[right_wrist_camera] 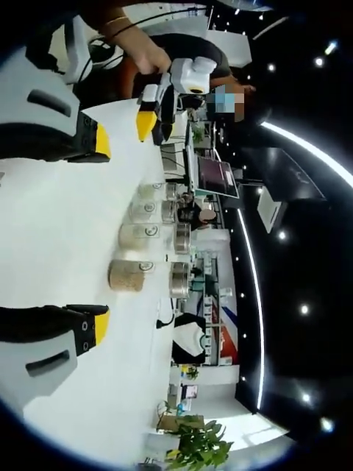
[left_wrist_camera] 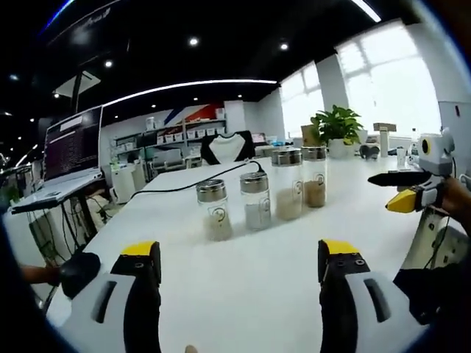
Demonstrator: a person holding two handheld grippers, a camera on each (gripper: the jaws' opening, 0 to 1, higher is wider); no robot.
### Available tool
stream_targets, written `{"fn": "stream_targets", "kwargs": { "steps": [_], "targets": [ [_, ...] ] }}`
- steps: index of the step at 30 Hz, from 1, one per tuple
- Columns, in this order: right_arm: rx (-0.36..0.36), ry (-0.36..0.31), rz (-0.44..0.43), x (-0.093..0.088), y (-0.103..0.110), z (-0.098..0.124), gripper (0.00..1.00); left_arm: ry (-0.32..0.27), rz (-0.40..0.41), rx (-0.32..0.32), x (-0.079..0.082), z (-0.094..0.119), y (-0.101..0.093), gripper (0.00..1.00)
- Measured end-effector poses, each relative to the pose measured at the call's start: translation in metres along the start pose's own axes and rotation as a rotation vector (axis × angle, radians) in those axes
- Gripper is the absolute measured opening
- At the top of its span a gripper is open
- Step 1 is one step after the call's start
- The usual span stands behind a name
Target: Rotate the seasoning bottle until the label or dispensing opening points toward the visible target arrow and the bottle remains upright within the marked orientation range
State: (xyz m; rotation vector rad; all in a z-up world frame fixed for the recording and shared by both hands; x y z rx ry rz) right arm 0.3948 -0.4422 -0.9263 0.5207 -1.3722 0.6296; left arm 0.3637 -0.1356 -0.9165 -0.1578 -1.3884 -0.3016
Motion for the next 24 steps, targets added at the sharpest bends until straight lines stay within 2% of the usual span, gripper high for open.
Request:
{"fn": "stream_targets", "kwargs": {
  "steps": [6, 22, 24],
  "targets": [
    [0.014, 0.002, 0.008, -0.001, 0.004, 0.003, 0.8, 0.009, -0.025, 0.004, 0.0, 0.005, -0.001, 0.93],
    [0.055, 0.012, 0.019, -0.003, 0.01, 0.004, 0.78, 0.004, -0.001, 0.035, -0.003, 0.017, 0.001, 0.92],
    [0.024, 0.011, 0.042, -0.003, 0.009, 0.004, 0.77, -0.006, 0.017, 0.037, -0.004, 0.017, 0.002, 0.92]
  ]
}}
Point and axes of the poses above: the point that each gripper's makers call its tool centre point, and the gripper's own axes: z roughly backward along the fingers, y roughly to its left, x roughly out of its top, the point moved 9 cm from there along z, roughly backward along the fingers, and after that the axes turned 3 degrees about -x, right-handed, at the moved point
